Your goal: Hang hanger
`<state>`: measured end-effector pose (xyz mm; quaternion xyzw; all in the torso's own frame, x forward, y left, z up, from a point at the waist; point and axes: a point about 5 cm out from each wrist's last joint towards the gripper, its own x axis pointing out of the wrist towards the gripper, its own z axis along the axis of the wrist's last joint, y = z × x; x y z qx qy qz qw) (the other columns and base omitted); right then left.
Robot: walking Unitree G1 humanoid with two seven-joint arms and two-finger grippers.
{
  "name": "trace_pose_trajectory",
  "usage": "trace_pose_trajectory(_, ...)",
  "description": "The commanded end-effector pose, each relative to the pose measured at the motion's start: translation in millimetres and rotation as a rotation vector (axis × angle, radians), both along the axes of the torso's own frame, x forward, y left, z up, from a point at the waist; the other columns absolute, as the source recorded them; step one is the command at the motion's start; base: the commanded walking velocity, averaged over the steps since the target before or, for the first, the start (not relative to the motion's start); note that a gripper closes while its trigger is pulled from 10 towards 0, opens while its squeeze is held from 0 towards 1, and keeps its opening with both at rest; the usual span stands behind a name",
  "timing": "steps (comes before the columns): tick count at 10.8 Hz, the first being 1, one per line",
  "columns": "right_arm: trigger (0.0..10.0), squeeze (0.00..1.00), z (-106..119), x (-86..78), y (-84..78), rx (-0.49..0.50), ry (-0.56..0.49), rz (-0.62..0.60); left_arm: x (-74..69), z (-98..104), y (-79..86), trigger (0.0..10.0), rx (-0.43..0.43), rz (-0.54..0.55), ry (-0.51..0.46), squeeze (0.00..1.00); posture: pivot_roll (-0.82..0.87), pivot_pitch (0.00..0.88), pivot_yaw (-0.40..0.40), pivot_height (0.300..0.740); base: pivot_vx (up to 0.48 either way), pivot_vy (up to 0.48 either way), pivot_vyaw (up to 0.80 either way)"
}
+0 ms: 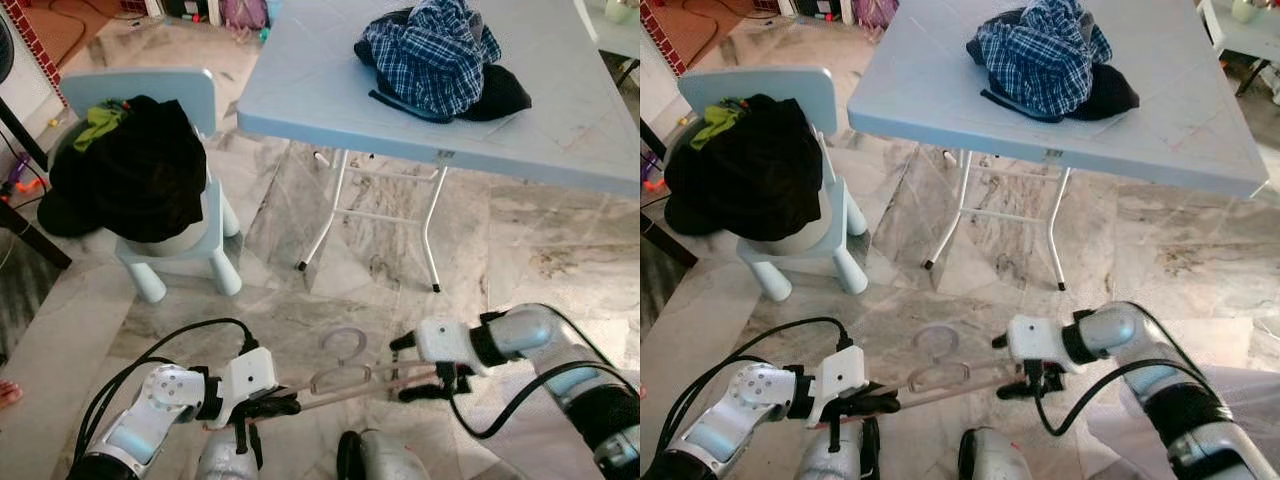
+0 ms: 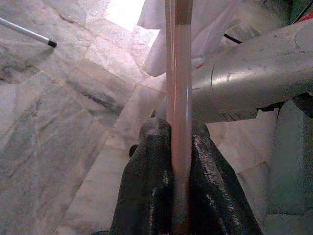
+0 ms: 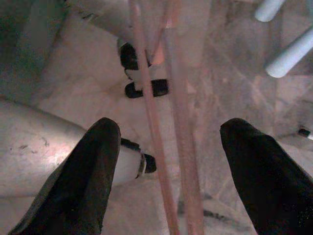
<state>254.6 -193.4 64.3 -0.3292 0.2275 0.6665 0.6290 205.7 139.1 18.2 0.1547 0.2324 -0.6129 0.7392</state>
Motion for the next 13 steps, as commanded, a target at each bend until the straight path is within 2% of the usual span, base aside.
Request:
trace_pose_trajectory(1, 0.0, 0.0, -0.7, -0.8, -1.9, -0.029, 0.012, 0.034, -2.4, -1.1, -2.6, 10.0, 0.004, -0.028, 0.005, 0.0, 0.0, 0.129, -0.035, 0.74, 0.0, 0.0, 0.0)
trace_pose_trajectory(3, 0.0, 0.0, 1.5, 4.4, 0.8, -0.019, -0.022, 0.039, -2.0, -0.6, -4.9, 10.0, 0.022, -0.041, -0.005, 0.0, 0.0, 0.129, -0.032, 0.74, 0.0, 0.0, 0.0)
trace_pose_trajectory(5, 0.0, 0.0, -0.3, 3.6, -0.9, -0.028, -0.022, 0.043, -2.7, 1.0, -7.0, 10.0, 0.016, -0.047, -0.009, 0.0, 0.0, 0.131, -0.034, 0.74, 0.0, 0.0, 0.0)
trace_pose_trajectory(8, 0.0, 0.0, -0.5, 4.3, -3.2, -0.046, -0.016, 0.056, -3.0, 1.6, -1.3, 10.0, 0.017, -0.046, -0.008, 0.0, 0.0, 0.132, -0.036, 0.74, 0.0, 0.0, 0.0)
trace_pose_trajectory(13, 0.0, 0.0, -0.4, 5.1, -5.9, -0.058, -0.009, 0.066, -2.5, 1.2, -5.0, 10.0, 0.017, -0.041, -0.006, 0.0, 0.0, 0.132, -0.039, 0.74, 0.0, 0.0, 0.0)
